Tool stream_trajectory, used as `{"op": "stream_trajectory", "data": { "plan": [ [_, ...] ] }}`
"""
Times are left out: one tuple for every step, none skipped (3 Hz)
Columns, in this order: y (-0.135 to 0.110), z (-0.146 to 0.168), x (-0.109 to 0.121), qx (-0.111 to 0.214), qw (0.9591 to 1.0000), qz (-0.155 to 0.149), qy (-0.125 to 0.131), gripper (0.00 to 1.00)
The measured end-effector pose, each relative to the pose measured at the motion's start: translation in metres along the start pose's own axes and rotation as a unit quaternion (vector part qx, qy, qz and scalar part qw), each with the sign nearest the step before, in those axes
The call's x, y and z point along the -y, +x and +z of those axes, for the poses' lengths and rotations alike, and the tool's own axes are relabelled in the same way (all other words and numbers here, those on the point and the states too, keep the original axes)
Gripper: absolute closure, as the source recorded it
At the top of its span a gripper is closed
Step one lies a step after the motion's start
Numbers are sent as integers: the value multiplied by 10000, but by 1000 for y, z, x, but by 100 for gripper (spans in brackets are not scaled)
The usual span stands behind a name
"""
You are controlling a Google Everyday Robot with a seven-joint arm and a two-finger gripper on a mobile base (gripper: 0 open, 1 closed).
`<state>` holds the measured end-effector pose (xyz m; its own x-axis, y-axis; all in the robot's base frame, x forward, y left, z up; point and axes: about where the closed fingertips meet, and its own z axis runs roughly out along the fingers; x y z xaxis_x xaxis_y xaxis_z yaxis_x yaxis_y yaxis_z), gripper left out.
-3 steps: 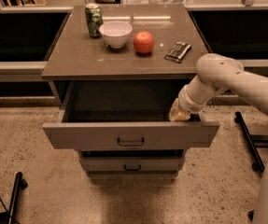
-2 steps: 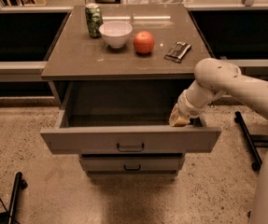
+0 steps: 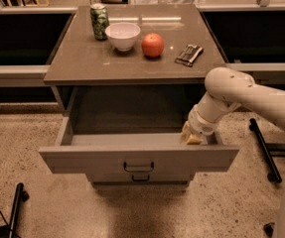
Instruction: Open top drawer
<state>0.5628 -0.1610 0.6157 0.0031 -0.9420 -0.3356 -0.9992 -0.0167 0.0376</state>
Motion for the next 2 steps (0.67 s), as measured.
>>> {"op": "stream_trajectory", "data": {
  "plan": [
    [0, 0, 1, 0, 10000, 0, 0, 100],
    [-16, -8, -26, 212, 9997, -47, -133, 100]
  ]
}}
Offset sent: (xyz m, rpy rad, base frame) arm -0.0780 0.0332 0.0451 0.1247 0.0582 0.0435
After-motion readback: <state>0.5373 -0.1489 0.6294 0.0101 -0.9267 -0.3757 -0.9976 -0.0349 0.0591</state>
